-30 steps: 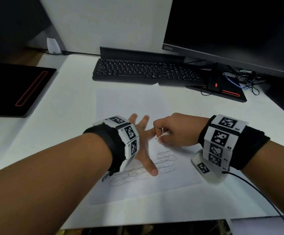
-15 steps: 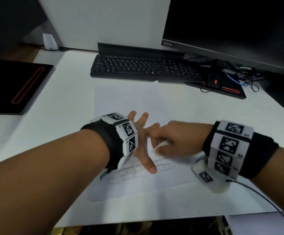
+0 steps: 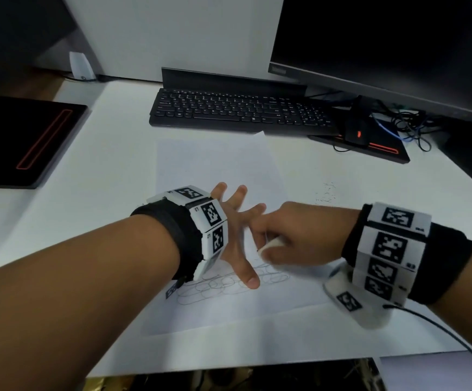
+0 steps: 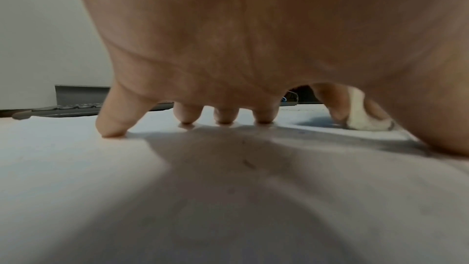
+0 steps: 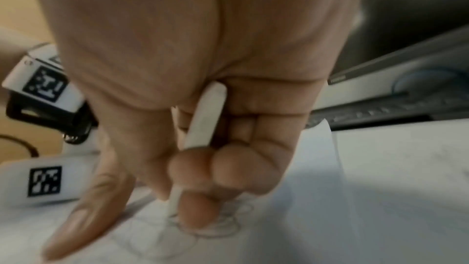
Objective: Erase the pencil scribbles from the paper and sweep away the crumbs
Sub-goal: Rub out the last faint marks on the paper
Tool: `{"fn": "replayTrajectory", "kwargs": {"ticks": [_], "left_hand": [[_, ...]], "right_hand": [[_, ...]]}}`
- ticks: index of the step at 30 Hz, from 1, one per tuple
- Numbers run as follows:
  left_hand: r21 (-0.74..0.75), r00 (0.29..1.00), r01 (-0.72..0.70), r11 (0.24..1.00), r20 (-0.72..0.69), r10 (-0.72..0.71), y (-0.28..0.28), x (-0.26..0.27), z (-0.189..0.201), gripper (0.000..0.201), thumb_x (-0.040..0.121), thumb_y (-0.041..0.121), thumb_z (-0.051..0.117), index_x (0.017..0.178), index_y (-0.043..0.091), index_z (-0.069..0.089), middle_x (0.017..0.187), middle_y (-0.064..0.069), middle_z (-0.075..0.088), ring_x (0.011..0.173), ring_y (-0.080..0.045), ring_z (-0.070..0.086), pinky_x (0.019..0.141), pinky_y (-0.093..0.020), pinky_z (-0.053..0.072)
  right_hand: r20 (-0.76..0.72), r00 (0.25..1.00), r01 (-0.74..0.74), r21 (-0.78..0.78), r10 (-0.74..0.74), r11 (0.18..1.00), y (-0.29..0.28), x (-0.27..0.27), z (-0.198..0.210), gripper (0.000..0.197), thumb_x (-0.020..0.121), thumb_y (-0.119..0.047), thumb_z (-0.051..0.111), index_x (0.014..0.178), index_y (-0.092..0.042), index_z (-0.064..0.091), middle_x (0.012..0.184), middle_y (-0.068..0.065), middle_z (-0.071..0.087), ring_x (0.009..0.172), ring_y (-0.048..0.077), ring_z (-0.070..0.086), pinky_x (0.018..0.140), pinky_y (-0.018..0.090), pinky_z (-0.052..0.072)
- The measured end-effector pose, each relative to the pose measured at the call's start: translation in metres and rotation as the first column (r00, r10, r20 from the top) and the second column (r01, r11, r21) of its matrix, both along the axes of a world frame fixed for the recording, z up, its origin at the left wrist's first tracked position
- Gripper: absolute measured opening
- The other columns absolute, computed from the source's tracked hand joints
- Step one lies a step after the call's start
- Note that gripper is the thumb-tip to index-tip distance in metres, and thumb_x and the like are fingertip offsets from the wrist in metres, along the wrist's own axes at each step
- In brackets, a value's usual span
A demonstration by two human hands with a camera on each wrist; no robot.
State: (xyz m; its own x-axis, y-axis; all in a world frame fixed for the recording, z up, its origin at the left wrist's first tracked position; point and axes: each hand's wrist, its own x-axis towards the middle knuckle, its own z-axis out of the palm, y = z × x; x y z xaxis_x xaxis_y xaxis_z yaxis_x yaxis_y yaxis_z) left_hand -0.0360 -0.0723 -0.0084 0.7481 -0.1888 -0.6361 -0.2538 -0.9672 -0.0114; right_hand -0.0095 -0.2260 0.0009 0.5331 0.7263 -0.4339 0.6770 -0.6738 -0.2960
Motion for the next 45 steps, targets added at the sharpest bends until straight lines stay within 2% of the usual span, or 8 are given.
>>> {"fn": "replayTrajectory", "kwargs": {"ticks": [5, 9, 14, 19, 23, 33, 40, 45], "left_hand": [[-0.005, 1.000, -0.016, 1.000, 0.000, 0.016, 0.000, -0.001, -0.001, 0.129, 0.062, 0.079, 0.068, 0.147, 0.045, -0.023, 0.157, 0.001, -0.033, 0.144, -0.036, -0.028, 0.111, -0.068, 0.002], [0.001, 1.000, 0.000, 1.000, 0.000, 0.000, 0.001, 0.000, -0.001, 0.130, 0.062, 0.079, 0.068, 0.148, 0.045, -0.023, 0.157, 0.001, -0.033, 0.143, -0.037, -0.029, 0.111, -0.068, 0.002], [-0.004, 1.000, -0.020, 1.000, -0.005, 0.020, 0.001, -0.002, 0.000, 0.130, 0.062, 0.080, 0.068, 0.147, 0.046, -0.024, 0.157, 0.002, -0.033, 0.144, -0.035, -0.029, 0.111, -0.068, 0.001], [0.010, 1.000, -0.014, 1.000, -0.013, 0.014, 0.000, -0.001, 0.000, 0.129, 0.063, 0.079, 0.068, 0.147, 0.045, -0.024, 0.157, 0.003, -0.034, 0.143, -0.035, -0.029, 0.111, -0.067, 0.001], [-0.016, 0.999, -0.032, 0.999, -0.009, 0.032, 0.000, -0.003, 0.001, 0.129, 0.062, 0.079, 0.068, 0.147, 0.046, -0.023, 0.157, 0.003, -0.033, 0.144, -0.034, -0.029, 0.111, -0.068, 0.001], [-0.012, 1.000, -0.021, 1.000, 0.001, 0.021, 0.001, -0.003, 0.000, 0.129, 0.062, 0.079, 0.068, 0.148, 0.045, -0.022, 0.158, 0.003, -0.032, 0.144, -0.035, -0.028, 0.111, -0.068, 0.002], [-0.021, 1.000, -0.028, 0.999, 0.008, 0.028, 0.000, -0.003, 0.000, 0.128, 0.063, 0.079, 0.068, 0.148, 0.046, -0.022, 0.158, 0.003, -0.032, 0.144, -0.034, -0.028, 0.111, -0.068, 0.002], [-0.007, 1.000, -0.009, 1.000, 0.008, 0.009, 0.001, -0.002, -0.002, 0.130, 0.061, 0.080, 0.068, 0.148, 0.046, -0.023, 0.157, 0.003, -0.033, 0.144, -0.034, -0.028, 0.111, -0.068, 0.001]], "right_hand": [[0.070, 0.987, 0.148, 0.010, -0.148, 0.989, -0.011, 0.021, 0.005, 0.005, 0.095, -0.029, 0.059, 0.097, -0.024, 0.059, 0.071, -0.019, 0.054, 0.070, -0.001, 0.052, 0.067, 0.022, 0.039], [-0.016, 1.000, -0.002, -0.010, 0.002, 1.000, -0.004, -0.001, -0.001, 0.004, 0.094, -0.028, 0.058, 0.098, -0.027, 0.058, 0.074, -0.017, 0.057, 0.070, -0.003, 0.053, 0.069, 0.021, 0.044], [0.040, 0.988, 0.146, 0.027, -0.147, 0.989, -0.016, 0.022, 0.004, 0.007, 0.093, -0.031, 0.061, 0.099, -0.027, 0.063, 0.076, -0.018, 0.060, 0.072, -0.005, 0.054, 0.074, 0.023, 0.041], [-0.019, 1.000, 0.024, 0.000, -0.024, 1.000, -0.011, 0.006, -0.001, 0.003, 0.093, -0.031, 0.060, 0.094, -0.034, 0.059, 0.071, -0.025, 0.059, 0.067, -0.011, 0.053, 0.064, 0.009, 0.036], [0.034, 0.989, 0.141, 0.005, -0.141, 0.990, -0.017, 0.022, 0.005, 0.003, 0.092, -0.032, 0.061, 0.095, -0.032, 0.061, 0.075, -0.018, 0.064, 0.071, -0.007, 0.055, 0.073, 0.021, 0.040], [0.030, 0.997, 0.077, -0.037, -0.076, 0.996, -0.015, 0.017, 0.006, 0.005, 0.091, -0.031, 0.060, 0.096, -0.030, 0.063, 0.074, -0.019, 0.061, 0.066, -0.010, 0.053, 0.065, 0.014, 0.038], [0.072, 0.994, 0.088, -0.087, -0.082, 0.992, -0.019, 0.026, 0.012, 0.010, 0.092, -0.032, 0.061, 0.099, -0.027, 0.065, 0.073, -0.022, 0.055, 0.066, -0.027, 0.046, 0.060, 0.008, 0.032], [-0.010, 0.999, -0.046, -0.104, 0.045, 0.994, -0.012, 0.006, 0.006, 0.003, 0.091, -0.030, 0.060, 0.090, -0.033, 0.060, 0.070, -0.021, 0.057, 0.067, -0.014, 0.052, 0.060, 0.008, 0.035]]}}
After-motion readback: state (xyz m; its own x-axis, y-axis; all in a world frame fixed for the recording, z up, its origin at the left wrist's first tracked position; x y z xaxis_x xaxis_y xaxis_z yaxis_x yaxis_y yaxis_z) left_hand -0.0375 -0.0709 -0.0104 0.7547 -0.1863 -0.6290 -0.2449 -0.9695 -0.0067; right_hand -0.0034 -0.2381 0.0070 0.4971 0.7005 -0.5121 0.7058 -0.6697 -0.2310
